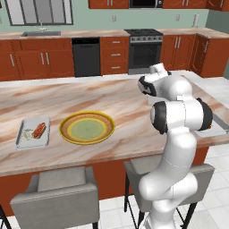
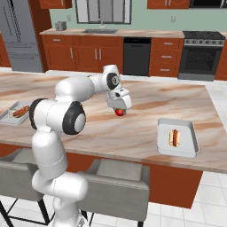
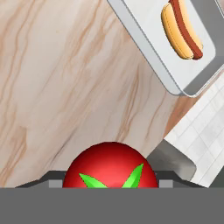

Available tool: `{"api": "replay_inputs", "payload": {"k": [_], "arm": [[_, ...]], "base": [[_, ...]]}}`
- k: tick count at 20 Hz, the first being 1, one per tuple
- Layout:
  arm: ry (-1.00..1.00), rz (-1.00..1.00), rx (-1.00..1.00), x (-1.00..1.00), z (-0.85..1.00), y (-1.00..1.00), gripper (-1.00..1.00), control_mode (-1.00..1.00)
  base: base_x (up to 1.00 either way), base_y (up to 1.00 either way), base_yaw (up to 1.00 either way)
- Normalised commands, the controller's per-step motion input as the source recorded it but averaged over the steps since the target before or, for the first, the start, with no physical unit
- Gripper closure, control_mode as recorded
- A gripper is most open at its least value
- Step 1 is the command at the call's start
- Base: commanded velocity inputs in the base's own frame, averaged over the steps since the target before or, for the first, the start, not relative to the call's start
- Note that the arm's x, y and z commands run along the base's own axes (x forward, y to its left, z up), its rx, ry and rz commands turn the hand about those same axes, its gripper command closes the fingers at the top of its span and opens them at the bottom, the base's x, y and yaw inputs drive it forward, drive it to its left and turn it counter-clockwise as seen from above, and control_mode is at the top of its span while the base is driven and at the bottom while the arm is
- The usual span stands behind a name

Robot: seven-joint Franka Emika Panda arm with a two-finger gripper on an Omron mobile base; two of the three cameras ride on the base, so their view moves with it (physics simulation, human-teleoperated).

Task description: Place one cooked food and one vegetable from the large plate to each tupperware container.

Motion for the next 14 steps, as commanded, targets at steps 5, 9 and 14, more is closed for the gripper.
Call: {"api": "replay_inputs", "payload": {"k": [5, 9, 14], "arm": [[0.04, -0.13, 0.00, 0.33, 0.04, -1.00, 1.00, -1.00], [0.02, -0.10, 0.20, 0.35, 0.00, -0.99, 1.00, -1.00], [-0.05, -0.12, 0.08, 0.22, -0.08, -0.88, 1.00, -1.00]], "base": [[0.00, 0.00, 0.00], [0.00, 0.00, 0.00], [0.00, 0.00, 0.00]]}}
